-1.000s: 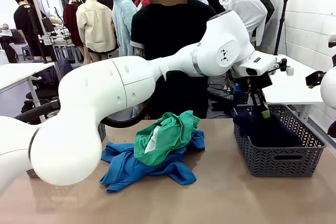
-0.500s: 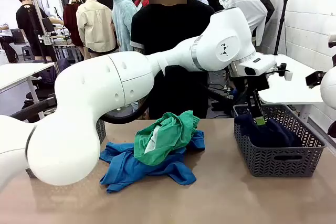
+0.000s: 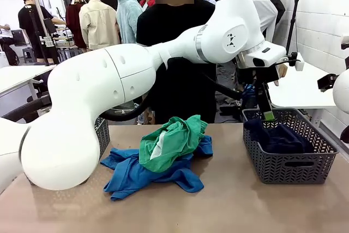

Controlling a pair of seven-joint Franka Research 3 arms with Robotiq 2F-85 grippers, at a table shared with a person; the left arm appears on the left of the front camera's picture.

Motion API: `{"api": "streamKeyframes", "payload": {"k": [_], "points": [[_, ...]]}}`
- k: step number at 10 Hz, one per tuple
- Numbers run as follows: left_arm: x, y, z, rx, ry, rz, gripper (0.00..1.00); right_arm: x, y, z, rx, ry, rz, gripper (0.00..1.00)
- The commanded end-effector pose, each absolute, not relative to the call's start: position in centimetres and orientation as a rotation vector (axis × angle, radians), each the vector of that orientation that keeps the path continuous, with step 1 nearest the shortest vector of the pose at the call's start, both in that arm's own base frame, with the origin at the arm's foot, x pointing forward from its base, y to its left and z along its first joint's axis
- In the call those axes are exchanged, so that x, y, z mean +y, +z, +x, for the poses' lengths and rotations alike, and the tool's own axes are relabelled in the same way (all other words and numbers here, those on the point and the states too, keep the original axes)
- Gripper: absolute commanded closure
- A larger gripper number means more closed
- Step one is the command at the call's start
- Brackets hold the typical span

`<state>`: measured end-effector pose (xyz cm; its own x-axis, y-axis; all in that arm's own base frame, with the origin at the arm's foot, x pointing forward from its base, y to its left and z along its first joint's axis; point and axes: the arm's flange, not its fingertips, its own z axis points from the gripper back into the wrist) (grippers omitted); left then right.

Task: Sort the tops and bottoms.
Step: Lift clothes from the center of the table with your right hand.

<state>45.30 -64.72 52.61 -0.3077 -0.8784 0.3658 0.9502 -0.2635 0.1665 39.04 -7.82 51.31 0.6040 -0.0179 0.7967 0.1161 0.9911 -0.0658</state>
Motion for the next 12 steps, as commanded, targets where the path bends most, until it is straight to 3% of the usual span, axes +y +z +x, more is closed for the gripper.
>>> {"api": "streamKeyframes", "payload": {"k": [1, 5, 8, 12], "points": [[-65.2, 51.0, 45.2, -0.386, -1.85, -0.262, 0.0, -7.7, 51.2, 39.1, -0.911, -0.081, -0.117, 0.0], [-65.3, 50.6, 45.3, -0.389, -1.848, -0.246, 0.0, -7.7, 51.2, 39.1, -0.911, -0.081, -0.117, 0.0], [-56.1, 50.5, 45.2, -0.402, -1.658, 0.165, 0.0, -7.7, 51.2, 39.1, -0.911, -0.081, -0.117, 0.0], [-41.4, 54.0, 38.2, -0.363, -1.338, 0.449, 0.0, -7.7, 51.2, 39.1, -0.911, -0.081, -0.117, 0.0]]}}
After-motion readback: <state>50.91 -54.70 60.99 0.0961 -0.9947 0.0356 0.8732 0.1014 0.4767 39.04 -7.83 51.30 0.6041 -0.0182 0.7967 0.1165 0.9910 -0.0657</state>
